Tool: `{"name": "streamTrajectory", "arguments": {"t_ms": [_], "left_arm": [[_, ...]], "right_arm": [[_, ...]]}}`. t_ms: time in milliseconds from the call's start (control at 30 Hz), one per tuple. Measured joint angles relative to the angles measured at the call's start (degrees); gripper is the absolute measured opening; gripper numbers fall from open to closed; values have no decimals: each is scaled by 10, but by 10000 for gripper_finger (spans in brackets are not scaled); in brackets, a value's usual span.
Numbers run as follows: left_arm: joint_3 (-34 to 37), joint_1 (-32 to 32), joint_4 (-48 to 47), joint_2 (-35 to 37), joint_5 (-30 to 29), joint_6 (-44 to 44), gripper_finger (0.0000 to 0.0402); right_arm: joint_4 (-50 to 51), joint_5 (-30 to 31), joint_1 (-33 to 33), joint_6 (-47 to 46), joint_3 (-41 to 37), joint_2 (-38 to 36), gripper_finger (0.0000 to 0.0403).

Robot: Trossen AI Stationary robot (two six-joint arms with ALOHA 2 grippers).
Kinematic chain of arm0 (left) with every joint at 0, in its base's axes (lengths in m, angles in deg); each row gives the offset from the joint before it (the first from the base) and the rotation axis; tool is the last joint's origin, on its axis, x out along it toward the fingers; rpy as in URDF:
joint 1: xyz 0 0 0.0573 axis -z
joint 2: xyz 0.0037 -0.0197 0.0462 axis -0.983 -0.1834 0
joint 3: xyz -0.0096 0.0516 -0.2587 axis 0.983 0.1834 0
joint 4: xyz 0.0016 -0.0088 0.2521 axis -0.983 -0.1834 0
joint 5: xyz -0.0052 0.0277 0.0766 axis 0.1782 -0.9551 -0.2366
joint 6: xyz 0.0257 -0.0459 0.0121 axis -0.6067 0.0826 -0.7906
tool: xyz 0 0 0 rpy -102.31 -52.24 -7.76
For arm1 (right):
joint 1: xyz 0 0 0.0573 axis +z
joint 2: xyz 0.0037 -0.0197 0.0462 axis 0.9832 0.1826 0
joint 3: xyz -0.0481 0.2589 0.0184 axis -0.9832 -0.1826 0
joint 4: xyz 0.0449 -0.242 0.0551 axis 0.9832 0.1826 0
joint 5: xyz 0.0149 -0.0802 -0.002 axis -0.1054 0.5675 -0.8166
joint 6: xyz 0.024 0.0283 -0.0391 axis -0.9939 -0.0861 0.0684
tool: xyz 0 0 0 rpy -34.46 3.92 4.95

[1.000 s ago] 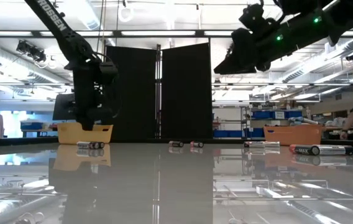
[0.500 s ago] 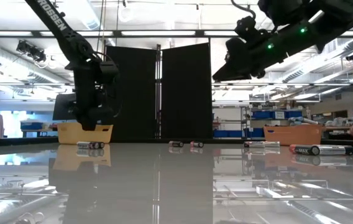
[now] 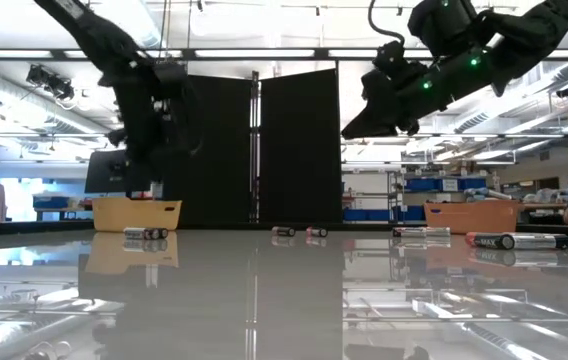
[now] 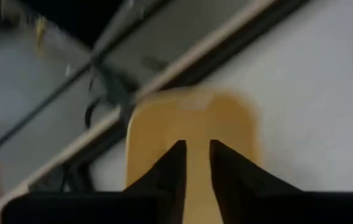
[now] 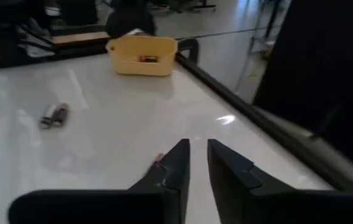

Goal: Sort batteries
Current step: Put the brown battery into the green bin

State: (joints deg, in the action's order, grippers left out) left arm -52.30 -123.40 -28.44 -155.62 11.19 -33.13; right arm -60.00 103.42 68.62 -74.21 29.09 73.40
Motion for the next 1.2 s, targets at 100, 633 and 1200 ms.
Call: {"name": "streamTrajectory", "arguments": {"t_ms": [100,633,1200], "left_arm": [[33,29,76,43,21,-6,43],[271,72,671,82,414,-45,10],[278,90,677,82,480,-28,10]], "right_arm": [[13,-19,-14,-16,0,0,28],[182,-110,-64,-76,46,2,22],[572,-103,69,-289,185,3,33]]}}
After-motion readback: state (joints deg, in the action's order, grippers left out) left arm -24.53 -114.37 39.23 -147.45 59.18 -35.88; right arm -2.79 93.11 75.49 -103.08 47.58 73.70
